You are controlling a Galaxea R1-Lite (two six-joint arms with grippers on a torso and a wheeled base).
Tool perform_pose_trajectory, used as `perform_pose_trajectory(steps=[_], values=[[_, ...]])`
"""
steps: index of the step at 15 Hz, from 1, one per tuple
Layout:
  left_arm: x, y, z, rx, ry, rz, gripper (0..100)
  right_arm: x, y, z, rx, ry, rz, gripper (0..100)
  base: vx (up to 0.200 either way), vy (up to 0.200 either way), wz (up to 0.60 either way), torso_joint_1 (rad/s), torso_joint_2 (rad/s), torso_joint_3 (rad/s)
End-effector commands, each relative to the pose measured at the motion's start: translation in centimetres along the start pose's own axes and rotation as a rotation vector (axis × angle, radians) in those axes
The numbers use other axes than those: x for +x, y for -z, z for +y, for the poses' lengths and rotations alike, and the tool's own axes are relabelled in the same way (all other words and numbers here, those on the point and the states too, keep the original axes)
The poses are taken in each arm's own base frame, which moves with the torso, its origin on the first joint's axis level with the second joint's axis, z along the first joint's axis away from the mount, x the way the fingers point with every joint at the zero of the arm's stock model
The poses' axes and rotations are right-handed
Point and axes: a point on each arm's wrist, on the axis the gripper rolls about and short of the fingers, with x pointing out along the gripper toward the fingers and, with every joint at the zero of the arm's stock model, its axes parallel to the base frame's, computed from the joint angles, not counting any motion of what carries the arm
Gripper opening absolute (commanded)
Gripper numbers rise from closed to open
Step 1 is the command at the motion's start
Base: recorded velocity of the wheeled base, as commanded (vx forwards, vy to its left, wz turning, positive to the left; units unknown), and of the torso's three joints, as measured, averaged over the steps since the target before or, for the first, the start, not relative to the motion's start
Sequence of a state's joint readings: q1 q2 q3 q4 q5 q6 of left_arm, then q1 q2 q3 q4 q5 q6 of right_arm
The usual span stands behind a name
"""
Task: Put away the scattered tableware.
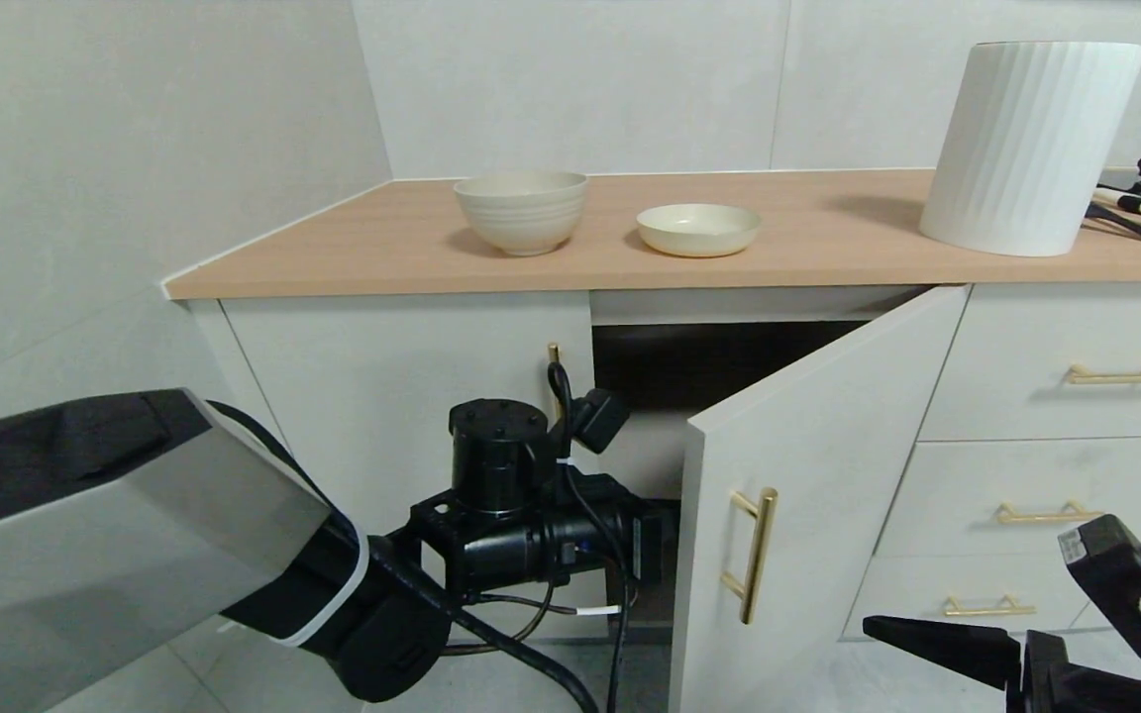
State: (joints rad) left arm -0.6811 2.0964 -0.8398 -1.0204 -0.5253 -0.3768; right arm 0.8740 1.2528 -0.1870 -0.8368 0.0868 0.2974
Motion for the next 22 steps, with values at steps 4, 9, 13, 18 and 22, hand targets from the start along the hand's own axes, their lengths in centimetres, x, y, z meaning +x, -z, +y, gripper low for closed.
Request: perform_pose_trajectory(steps=[4,9,13,18,22], values=[[1.1,-0.7,0.4,0.009,0.005,-0.015,0,0.1,0.1,0.0,0.001,0.001,0.006,100,-0.2,0.0,0.0,0.008,0.0,0.004],[2.2,-1.3,0.9,0.006,0.003,-0.01,0,0.1,0.1,0.0,-0.001,-0.004,0.007,100,-0.04,0.0,0.0,0.001,0.0,0.0],[3.4,-1.5,0.6,0.015,0.003,-0.018,0,0.1,0.1,0.0,0.0,-0.01,0.007,100,0.0,0.0,0.0,0.0,0.0,0.0],[6.1,-1.7,-4.3,0.048,0.072,0.008,0,-1.4,-0.6,1.0,-0.012,-0.109,-0.049,100,0.0,0.0,0.0,0.0,0.0,0.0],[5.5,-1.4,-10.6,0.116,0.176,0.084,0,-3.3,-1.1,1.6,-0.031,-0.227,-0.099,100,0.0,0.0,0.0,0.0,0.0,0.0]])
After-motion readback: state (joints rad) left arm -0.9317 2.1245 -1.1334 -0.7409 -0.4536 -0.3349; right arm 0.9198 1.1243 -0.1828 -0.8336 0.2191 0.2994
